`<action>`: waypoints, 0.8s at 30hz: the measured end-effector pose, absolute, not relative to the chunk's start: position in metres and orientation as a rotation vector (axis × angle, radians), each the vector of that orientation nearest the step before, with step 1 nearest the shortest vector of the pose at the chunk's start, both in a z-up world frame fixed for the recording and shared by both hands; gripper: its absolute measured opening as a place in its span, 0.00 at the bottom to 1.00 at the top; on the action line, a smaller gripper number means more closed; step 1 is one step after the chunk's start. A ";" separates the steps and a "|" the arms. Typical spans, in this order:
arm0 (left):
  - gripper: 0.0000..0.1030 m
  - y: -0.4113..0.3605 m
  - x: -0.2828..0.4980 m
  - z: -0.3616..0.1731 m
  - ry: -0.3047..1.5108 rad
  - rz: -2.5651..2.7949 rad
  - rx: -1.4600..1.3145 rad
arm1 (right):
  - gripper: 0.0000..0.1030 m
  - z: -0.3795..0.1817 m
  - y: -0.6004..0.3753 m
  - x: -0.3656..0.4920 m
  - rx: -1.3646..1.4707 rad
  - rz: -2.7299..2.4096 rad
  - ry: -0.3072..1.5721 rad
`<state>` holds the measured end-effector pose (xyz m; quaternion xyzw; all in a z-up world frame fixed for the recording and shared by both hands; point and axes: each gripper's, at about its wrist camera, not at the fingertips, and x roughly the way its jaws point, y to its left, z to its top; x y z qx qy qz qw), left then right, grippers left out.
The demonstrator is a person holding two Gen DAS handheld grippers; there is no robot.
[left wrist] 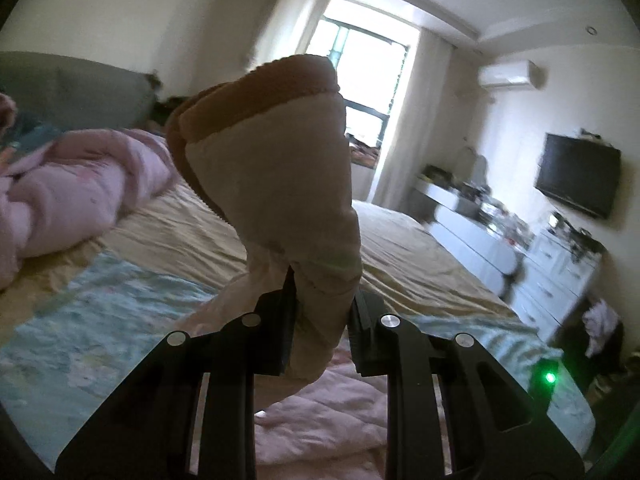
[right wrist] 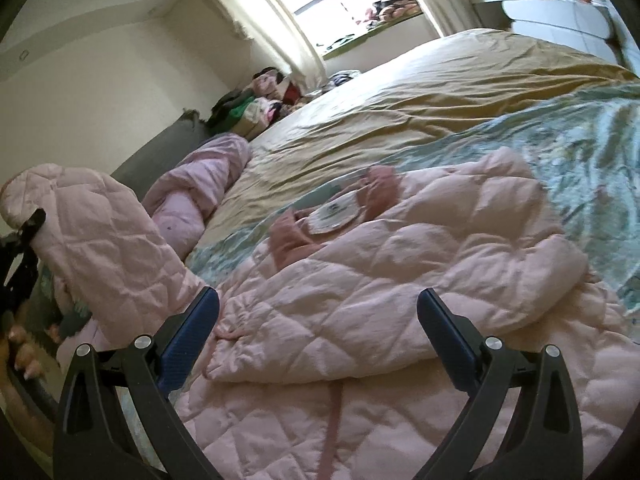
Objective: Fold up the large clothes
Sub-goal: 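Lift the sleeve with the left tool and carry it across the coat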
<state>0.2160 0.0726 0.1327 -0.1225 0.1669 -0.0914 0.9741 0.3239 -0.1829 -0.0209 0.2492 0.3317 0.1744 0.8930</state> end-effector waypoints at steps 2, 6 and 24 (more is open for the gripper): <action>0.14 0.059 0.220 0.127 0.350 -0.219 -0.222 | 0.96 -0.022 -0.193 0.324 0.533 0.344 0.683; 0.14 0.034 0.225 0.113 0.373 -0.285 -0.166 | 0.96 -0.024 -0.206 0.323 0.548 0.322 0.673; 0.15 -0.053 0.253 0.007 0.605 -0.513 0.017 | 0.96 -0.040 -0.264 0.319 0.612 0.162 0.672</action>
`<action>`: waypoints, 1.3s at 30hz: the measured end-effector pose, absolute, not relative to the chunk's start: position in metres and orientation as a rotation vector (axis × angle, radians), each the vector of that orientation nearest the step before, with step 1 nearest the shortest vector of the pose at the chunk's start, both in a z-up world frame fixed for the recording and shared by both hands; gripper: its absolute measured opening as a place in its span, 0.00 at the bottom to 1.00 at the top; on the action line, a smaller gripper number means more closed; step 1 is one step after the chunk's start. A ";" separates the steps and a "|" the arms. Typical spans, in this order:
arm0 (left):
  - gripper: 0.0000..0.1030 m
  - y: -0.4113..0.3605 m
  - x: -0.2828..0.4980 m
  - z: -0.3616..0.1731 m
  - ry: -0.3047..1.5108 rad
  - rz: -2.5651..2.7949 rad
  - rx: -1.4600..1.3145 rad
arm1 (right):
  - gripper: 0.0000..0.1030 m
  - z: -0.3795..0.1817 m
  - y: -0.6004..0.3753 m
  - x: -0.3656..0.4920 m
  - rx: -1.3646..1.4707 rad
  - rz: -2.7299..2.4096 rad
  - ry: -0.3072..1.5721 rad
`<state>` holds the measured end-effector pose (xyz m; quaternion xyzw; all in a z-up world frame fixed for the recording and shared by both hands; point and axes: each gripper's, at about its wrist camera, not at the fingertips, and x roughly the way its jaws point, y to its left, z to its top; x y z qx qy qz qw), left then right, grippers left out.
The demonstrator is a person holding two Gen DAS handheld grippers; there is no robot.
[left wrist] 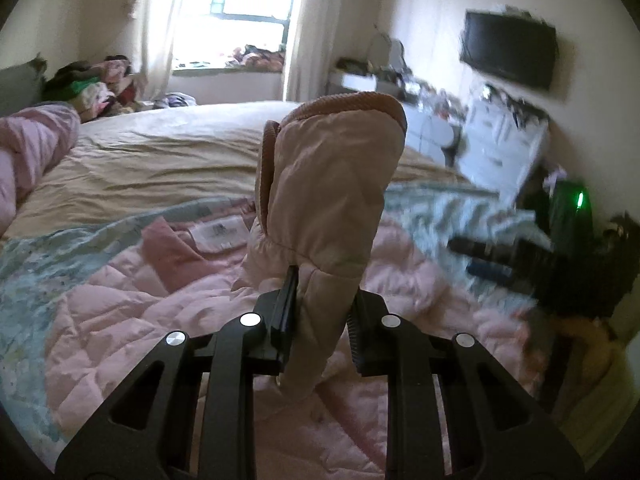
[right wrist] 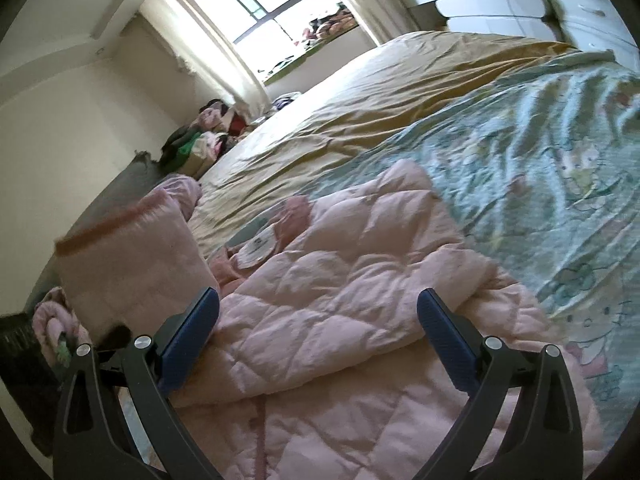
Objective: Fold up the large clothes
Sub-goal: 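Lift the sleeve with the left tool and carry it across the coat, then lay the sleeve over the coat front and open the left tool, then close the right tool on the ribbed cuff of the folded sleeve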
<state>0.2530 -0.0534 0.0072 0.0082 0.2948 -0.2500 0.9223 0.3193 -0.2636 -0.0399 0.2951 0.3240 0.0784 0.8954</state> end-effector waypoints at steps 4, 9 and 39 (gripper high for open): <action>0.18 -0.073 0.250 -0.017 0.641 -0.507 0.137 | 0.96 -0.042 -0.273 0.319 0.614 0.125 0.673; 0.24 -0.093 0.241 -0.041 0.672 -0.521 0.255 | 0.96 -0.046 -0.277 0.322 0.622 0.108 0.687; 0.91 0.080 0.288 -0.002 0.799 -0.259 -0.211 | 0.36 -0.075 -0.214 0.369 0.708 0.295 0.913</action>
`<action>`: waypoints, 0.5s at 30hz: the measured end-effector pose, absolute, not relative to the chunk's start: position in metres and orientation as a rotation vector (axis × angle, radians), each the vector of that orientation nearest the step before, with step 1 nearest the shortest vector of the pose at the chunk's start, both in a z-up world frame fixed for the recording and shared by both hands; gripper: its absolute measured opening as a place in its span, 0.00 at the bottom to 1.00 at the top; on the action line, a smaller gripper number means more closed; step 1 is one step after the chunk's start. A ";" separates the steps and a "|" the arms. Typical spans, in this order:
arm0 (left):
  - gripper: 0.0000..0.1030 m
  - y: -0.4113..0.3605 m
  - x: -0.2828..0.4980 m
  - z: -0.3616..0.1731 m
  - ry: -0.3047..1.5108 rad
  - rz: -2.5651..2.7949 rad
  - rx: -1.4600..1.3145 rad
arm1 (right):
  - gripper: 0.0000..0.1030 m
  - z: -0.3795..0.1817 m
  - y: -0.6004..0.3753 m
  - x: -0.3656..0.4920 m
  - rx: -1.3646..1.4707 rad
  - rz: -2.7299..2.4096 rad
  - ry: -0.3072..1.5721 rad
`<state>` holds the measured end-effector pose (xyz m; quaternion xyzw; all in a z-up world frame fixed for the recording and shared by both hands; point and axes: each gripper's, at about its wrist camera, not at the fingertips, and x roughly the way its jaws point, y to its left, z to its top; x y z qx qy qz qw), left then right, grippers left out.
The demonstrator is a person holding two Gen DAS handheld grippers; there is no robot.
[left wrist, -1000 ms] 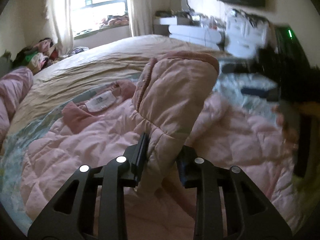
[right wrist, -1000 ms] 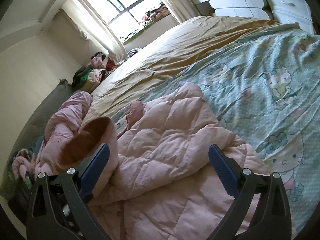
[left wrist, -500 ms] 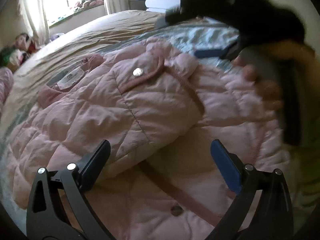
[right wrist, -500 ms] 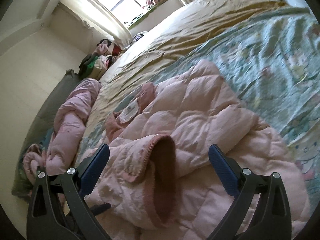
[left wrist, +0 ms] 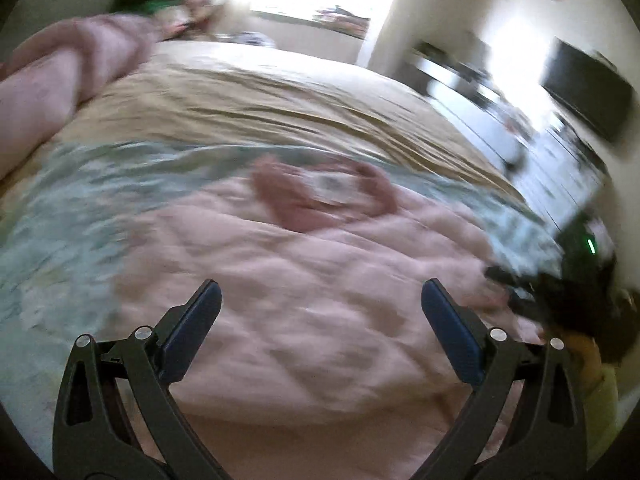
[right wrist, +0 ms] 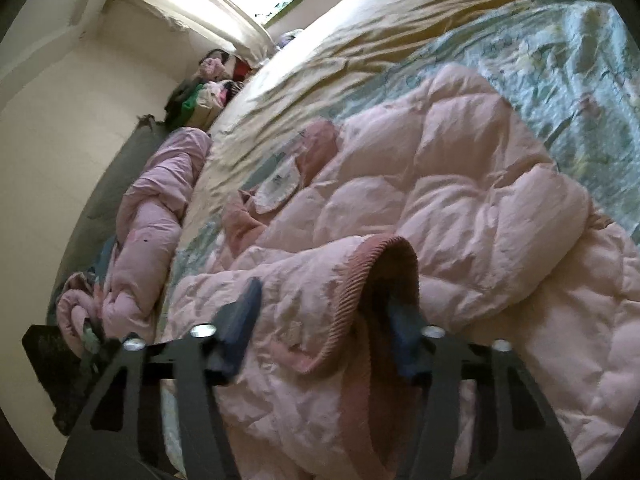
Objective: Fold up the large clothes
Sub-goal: 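Close the right tool on the ribbed cuff of the folded sleeve, then pull the ribbed cuff with the right tool to straighten the sleeve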
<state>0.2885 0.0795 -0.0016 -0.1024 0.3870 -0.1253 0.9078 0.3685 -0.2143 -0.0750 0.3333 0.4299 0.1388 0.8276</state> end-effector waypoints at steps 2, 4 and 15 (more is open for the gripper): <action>0.91 0.110 0.297 -0.007 0.820 -0.183 -0.289 | 0.14 -0.080 -0.211 0.372 0.695 0.281 0.916; 0.91 0.131 0.303 -0.012 0.831 -0.128 -0.341 | 0.11 -0.077 -0.208 0.372 0.663 0.278 0.902; 0.91 0.152 0.313 -0.019 0.813 -0.088 -0.394 | 0.09 0.048 -0.179 0.398 0.311 0.354 0.639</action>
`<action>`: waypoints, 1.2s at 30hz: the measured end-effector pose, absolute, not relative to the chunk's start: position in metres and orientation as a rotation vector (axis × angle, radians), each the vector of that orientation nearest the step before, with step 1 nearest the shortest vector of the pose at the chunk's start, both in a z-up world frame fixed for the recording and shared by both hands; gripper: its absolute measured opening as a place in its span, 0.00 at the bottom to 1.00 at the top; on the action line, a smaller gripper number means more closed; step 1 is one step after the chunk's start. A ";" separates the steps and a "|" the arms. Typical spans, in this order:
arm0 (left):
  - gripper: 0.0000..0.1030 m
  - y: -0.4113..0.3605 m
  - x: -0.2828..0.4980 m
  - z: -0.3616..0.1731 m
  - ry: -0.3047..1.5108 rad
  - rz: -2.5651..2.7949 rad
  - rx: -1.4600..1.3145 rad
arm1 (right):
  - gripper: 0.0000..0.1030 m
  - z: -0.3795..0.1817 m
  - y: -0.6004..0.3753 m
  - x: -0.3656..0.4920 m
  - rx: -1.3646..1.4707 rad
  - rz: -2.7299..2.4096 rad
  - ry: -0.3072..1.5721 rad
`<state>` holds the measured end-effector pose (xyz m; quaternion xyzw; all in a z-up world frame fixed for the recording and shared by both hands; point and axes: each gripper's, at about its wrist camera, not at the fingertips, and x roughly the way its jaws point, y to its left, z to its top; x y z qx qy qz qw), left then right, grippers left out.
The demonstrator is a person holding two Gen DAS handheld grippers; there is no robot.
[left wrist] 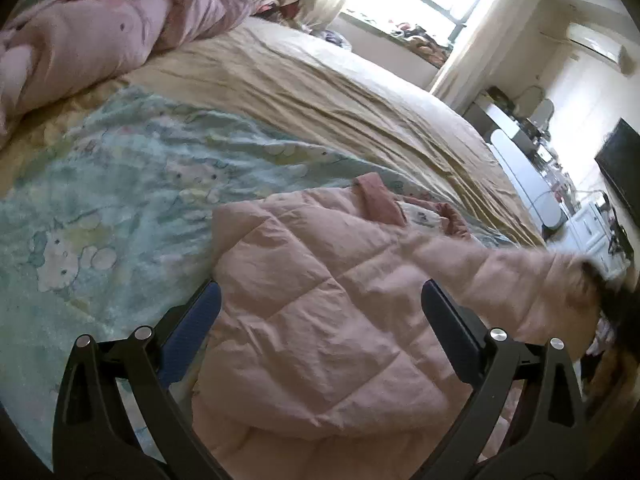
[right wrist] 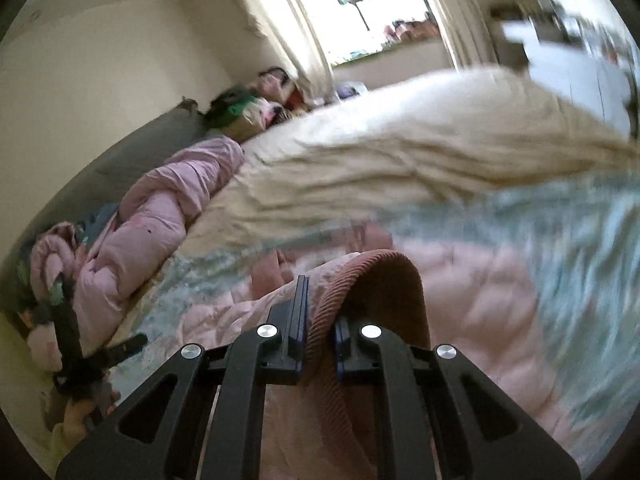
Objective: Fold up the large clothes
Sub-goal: 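Pull the ribbed cuff with the right tool to straighten the sleeve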
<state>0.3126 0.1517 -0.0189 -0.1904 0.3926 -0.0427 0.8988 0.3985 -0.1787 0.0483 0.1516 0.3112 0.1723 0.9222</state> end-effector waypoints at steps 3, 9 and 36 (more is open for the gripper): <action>0.91 0.140 0.316 -0.021 0.801 -0.121 -0.366 | 0.09 0.063 -0.177 0.412 0.257 0.347 0.603; 0.91 0.115 0.319 -0.029 0.818 -0.177 -0.300 | 0.09 0.048 -0.180 0.429 0.222 0.291 0.625; 0.86 0.065 0.326 -0.082 0.960 -0.207 -0.113 | 0.18 0.007 -0.194 0.427 0.229 0.192 0.712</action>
